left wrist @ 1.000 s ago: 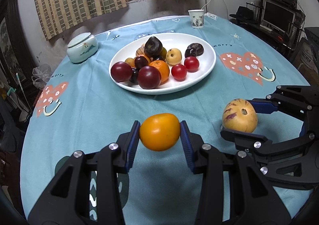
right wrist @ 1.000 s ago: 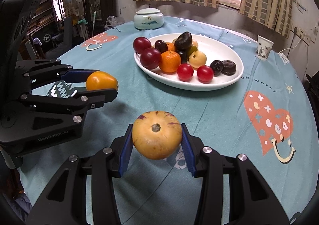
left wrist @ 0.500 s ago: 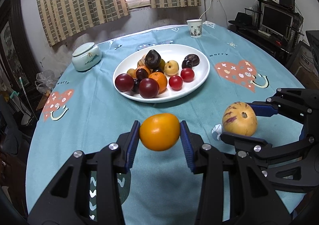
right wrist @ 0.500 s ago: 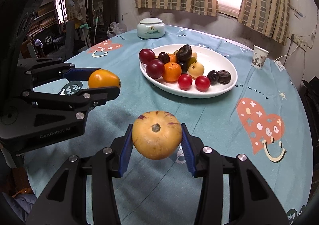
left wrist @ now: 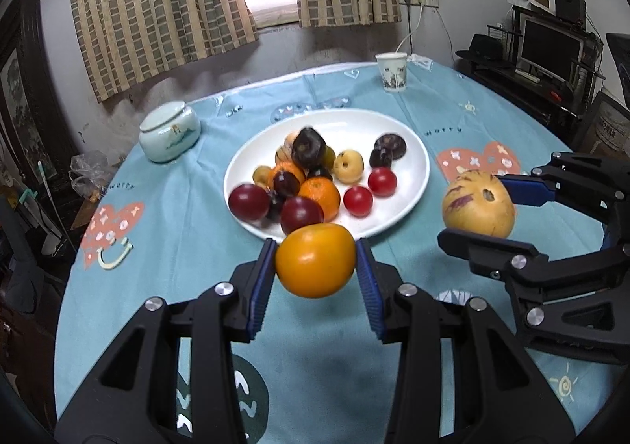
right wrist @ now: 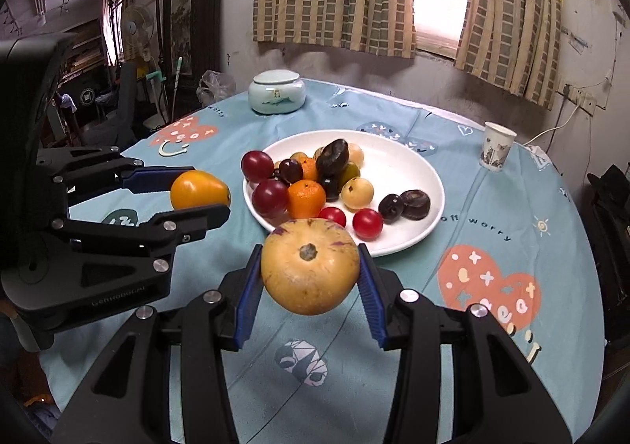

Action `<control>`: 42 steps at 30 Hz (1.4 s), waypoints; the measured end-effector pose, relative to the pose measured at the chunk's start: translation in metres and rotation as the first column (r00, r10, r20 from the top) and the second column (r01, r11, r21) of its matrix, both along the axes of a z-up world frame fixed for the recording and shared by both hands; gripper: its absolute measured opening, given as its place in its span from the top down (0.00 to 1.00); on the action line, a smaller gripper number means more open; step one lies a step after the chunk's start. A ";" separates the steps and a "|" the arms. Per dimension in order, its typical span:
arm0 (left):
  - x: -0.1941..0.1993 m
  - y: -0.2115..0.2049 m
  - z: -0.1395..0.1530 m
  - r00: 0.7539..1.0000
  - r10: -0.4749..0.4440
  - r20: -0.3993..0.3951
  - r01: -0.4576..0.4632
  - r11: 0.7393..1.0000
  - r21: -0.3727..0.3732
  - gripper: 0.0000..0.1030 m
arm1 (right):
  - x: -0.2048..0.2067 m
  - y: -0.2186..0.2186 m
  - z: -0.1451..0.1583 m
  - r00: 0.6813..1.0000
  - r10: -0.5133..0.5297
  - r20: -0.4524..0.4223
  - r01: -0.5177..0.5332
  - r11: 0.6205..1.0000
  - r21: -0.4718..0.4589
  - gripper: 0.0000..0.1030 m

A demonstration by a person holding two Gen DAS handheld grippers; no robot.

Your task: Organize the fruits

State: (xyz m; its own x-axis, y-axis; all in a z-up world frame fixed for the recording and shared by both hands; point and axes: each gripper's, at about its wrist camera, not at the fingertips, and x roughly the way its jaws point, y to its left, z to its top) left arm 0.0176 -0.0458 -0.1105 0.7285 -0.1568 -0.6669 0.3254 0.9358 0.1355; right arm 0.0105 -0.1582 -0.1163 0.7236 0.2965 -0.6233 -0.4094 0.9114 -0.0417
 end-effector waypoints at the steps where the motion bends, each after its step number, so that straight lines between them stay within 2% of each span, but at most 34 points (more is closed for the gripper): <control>1: -0.001 0.000 -0.004 1.000 -0.002 -0.009 0.002 1.000 0.006 0.60 | 0.001 0.000 -0.003 1.000 0.002 -0.010 -0.002 1.000 -0.001 0.55; 6: -0.002 0.004 -0.014 1.000 0.001 -0.031 0.000 1.000 0.024 0.60 | 0.001 0.006 -0.024 0.998 0.012 -0.065 -0.014 0.999 -0.038 0.55; 13: 0.003 0.018 -0.009 0.999 0.032 -0.015 -0.032 0.999 0.022 0.60 | 0.005 -0.001 -0.021 0.998 0.000 -0.056 -0.003 0.999 -0.041 0.55; 19: 0.003 0.010 -0.021 0.998 -0.011 -0.066 0.012 1.000 0.018 0.60 | 0.005 0.006 -0.043 0.992 0.030 -0.124 -0.039 0.997 -0.064 0.55; 22: 0.017 0.004 -0.012 0.999 -0.013 -0.048 0.014 1.000 0.019 0.60 | 0.013 0.005 -0.039 0.993 0.019 -0.114 -0.028 0.997 -0.077 0.55; 28: 0.080 -0.015 0.010 0.999 0.036 0.012 -0.036 0.999 0.019 0.60 | 0.067 -0.001 0.001 0.999 -0.037 -0.007 0.037 0.998 -0.054 0.55; 31: 0.114 -0.021 0.009 0.997 0.071 0.003 -0.071 0.997 0.023 0.60 | 0.102 -0.007 0.011 0.998 -0.065 0.015 0.065 0.997 -0.031 0.55; 36: 0.147 -0.023 -0.003 0.995 0.096 -0.013 -0.095 0.995 0.043 0.60 | 0.155 -0.016 0.007 0.993 -0.120 -0.008 0.120 0.993 -0.014 0.55; 42: 0.155 -0.022 -0.013 0.997 0.073 -0.002 -0.073 0.995 0.068 0.60 | 0.191 -0.026 -0.010 0.986 -0.159 -0.055 0.159 0.987 -0.002 0.55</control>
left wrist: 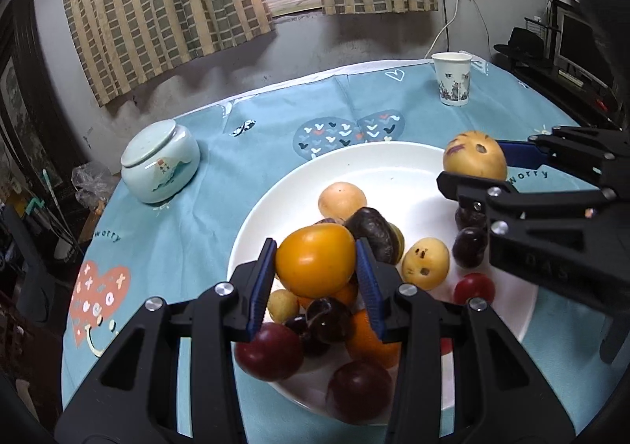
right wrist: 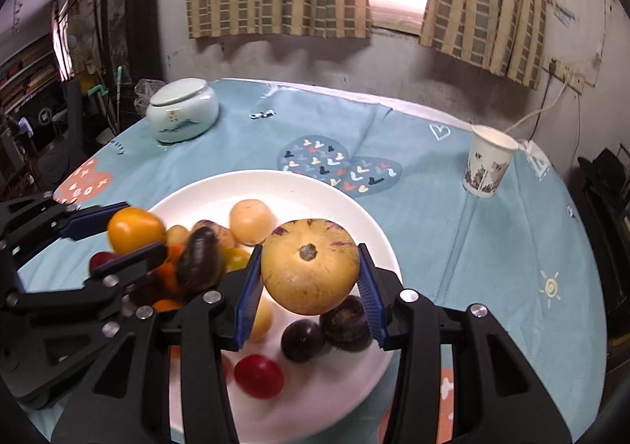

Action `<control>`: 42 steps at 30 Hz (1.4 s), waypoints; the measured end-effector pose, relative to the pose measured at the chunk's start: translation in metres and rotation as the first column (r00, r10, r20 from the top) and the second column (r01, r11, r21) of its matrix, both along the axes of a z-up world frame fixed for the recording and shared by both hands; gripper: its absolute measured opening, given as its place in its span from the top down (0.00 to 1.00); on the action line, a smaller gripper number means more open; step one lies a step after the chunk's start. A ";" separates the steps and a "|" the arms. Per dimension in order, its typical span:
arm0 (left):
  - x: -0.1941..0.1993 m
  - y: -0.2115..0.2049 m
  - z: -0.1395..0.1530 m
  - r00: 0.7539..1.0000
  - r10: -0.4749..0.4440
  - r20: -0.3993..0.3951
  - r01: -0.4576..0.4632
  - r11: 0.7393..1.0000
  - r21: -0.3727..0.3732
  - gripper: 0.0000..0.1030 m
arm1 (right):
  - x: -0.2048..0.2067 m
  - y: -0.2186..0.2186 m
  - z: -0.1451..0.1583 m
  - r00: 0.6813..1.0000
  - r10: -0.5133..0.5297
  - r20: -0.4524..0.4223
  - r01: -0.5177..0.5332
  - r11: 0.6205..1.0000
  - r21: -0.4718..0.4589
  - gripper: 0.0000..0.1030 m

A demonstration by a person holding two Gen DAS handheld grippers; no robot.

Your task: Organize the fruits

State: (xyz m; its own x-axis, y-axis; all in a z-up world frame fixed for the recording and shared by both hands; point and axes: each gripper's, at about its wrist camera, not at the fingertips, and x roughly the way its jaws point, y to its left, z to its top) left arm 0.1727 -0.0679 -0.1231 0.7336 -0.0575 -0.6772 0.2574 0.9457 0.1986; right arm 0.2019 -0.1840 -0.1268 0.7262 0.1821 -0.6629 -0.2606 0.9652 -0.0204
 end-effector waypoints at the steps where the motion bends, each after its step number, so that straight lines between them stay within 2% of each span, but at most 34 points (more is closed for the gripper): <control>1: 0.001 0.000 0.000 1.000 -0.001 0.001 0.001 1.000 0.001 0.60 | 0.003 -0.001 -0.002 1.000 -0.001 -0.005 0.001 1.000 0.006 0.55; 15: 0.005 -0.009 -0.001 0.999 -0.021 0.028 0.020 0.999 0.030 0.60 | 0.029 0.002 -0.005 0.999 -0.010 -0.038 0.011 1.000 0.024 0.55; 16: 0.006 -0.010 -0.002 0.999 -0.020 0.026 0.019 0.999 0.029 0.60 | 0.031 0.002 -0.006 0.998 -0.003 -0.059 0.005 0.999 0.033 0.54; 17: 0.006 -0.009 -0.002 1.000 -0.018 0.025 0.017 0.999 0.028 0.60 | 0.033 0.003 -0.007 0.997 0.000 -0.071 0.003 0.999 0.035 0.48; 19: 0.006 -0.009 -0.003 1.000 -0.015 0.020 0.014 1.000 0.027 0.60 | 0.032 0.005 -0.005 0.999 -0.012 -0.047 0.014 0.999 0.029 0.30; 23: 0.005 -0.007 -0.003 1.000 -0.002 0.023 0.002 1.000 0.020 0.58 | 0.026 0.005 0.002 0.999 0.003 -0.032 -0.001 0.998 0.063 0.27; 25: 0.000 -0.004 0.002 0.999 0.006 0.047 -0.007 1.000 0.017 0.50 | 0.017 0.003 0.010 1.000 0.001 -0.004 -0.001 0.997 0.075 0.27; 27: -0.010 -0.001 0.010 0.995 0.012 0.095 -0.013 1.000 0.013 0.27 | 0.008 -0.002 0.017 1.000 -0.011 0.008 0.011 0.995 0.100 0.27; 28: -0.019 0.002 0.017 0.990 0.014 0.139 -0.016 1.000 0.014 0.20 | 0.001 -0.006 0.022 1.000 -0.018 0.018 0.016 0.994 0.111 0.27; 29: -0.027 0.003 0.022 0.985 0.013 0.174 -0.014 1.000 0.009 0.07 | -0.008 -0.009 0.026 0.999 -0.024 0.035 0.019 0.993 0.120 0.27; 30: -0.039 0.006 0.031 0.976 0.010 0.218 -0.010 1.000 -0.004 0.03 | -0.021 -0.013 0.031 0.998 -0.024 0.056 0.016 0.991 0.136 0.27; 33: -0.061 0.011 0.048 0.967 -0.006 0.256 0.024 0.997 -0.067 0.02 | -0.052 -0.019 0.039 0.996 -0.016 0.087 0.002 0.987 0.161 0.26; 36: -0.082 0.007 0.058 0.956 -0.007 0.292 0.023 0.998 -0.052 0.02 | -0.082 -0.024 0.047 0.993 -0.021 0.120 -0.003 0.981 0.196 0.24; 42: -0.106 0.014 0.070 0.962 0.020 0.272 0.015 0.992 -0.124 0.02 | -0.134 -0.026 0.068 0.976 -0.042 0.215 0.002 0.984 0.180 0.22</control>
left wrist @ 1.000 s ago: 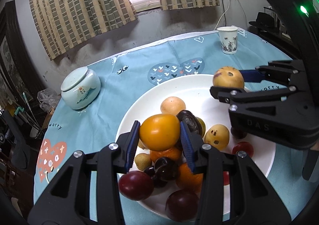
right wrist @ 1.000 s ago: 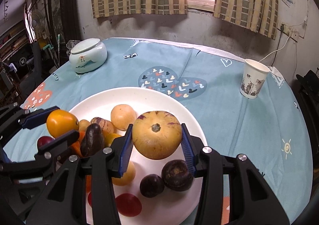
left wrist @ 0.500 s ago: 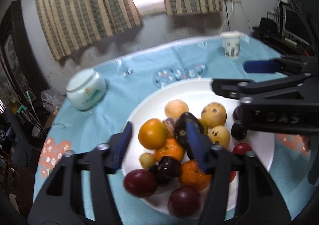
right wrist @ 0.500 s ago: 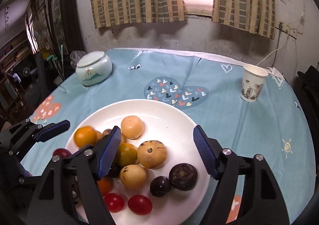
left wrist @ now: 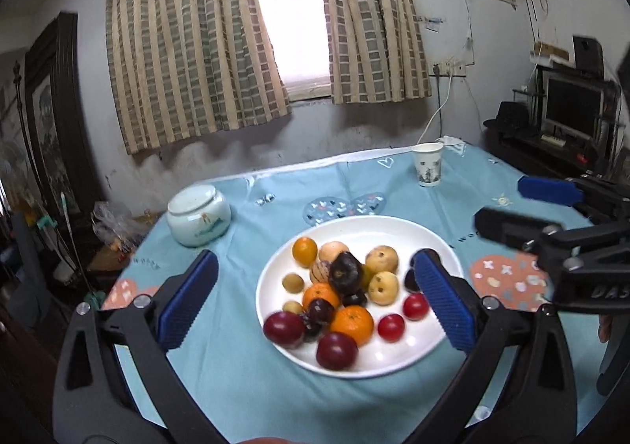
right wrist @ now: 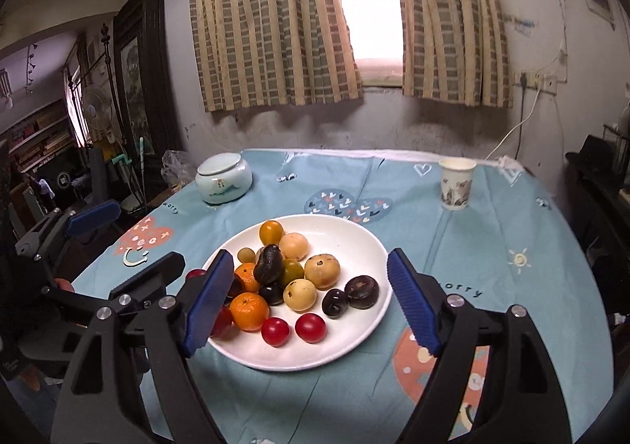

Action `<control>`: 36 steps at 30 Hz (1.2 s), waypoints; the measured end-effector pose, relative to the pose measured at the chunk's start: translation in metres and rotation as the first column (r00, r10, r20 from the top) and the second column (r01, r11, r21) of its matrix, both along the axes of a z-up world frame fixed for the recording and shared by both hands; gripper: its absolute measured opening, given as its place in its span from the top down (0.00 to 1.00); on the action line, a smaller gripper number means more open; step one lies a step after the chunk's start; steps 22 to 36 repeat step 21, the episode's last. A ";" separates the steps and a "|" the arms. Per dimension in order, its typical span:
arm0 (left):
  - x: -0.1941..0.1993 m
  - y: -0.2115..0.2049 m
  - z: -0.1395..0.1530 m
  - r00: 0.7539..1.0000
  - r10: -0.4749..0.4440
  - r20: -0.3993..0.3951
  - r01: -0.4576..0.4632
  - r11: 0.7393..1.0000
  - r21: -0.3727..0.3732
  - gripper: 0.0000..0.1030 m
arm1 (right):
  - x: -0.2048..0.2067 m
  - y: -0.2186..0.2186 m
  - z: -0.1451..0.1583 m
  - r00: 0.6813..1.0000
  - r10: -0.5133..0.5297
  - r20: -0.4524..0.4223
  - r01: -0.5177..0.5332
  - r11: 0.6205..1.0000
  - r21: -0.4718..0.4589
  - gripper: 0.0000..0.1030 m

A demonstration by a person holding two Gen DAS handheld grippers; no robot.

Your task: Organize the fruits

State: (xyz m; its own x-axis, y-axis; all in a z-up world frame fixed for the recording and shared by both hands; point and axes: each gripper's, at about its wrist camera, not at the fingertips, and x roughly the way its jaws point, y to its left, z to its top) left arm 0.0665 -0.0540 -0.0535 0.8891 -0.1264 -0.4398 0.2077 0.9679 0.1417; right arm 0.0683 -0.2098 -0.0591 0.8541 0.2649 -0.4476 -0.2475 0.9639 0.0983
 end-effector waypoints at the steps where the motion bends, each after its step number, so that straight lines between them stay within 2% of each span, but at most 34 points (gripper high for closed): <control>1: -0.004 0.004 0.000 1.000 0.025 -0.010 -0.025 1.000 -0.013 0.02 | -0.008 -0.001 0.003 1.000 -0.004 0.016 0.004 1.000 -0.002 0.22; 4: -0.014 0.012 0.000 0.996 0.085 -0.025 -0.086 0.996 -0.037 0.02 | -0.029 -0.004 0.013 0.999 -0.014 0.051 0.013 1.000 0.018 0.22; 9: -0.026 0.017 0.001 0.989 0.146 -0.035 -0.148 0.988 -0.043 0.02 | -0.047 0.009 0.011 0.999 -0.019 0.049 0.022 0.998 -0.058 0.21; 11: -0.029 0.019 0.002 0.986 0.159 -0.047 -0.161 0.986 -0.039 0.02 | -0.052 0.014 0.009 0.999 -0.009 0.042 0.011 0.998 -0.061 0.21; 15: -0.032 0.021 0.002 0.986 0.150 -0.074 -0.152 0.988 -0.022 0.02 | -0.062 0.023 0.009 0.999 0.009 0.039 -0.006 0.997 -0.079 0.19; 19: -0.039 0.026 0.001 0.985 0.158 -0.065 -0.160 0.987 -0.021 0.02 | -0.070 0.028 0.010 0.999 0.020 0.047 -0.016 0.996 -0.083 0.15; 36: -0.045 0.027 0.000 0.985 0.161 -0.061 -0.162 0.987 -0.014 0.02 | -0.074 0.029 0.009 0.999 0.017 0.041 -0.014 0.996 -0.086 0.15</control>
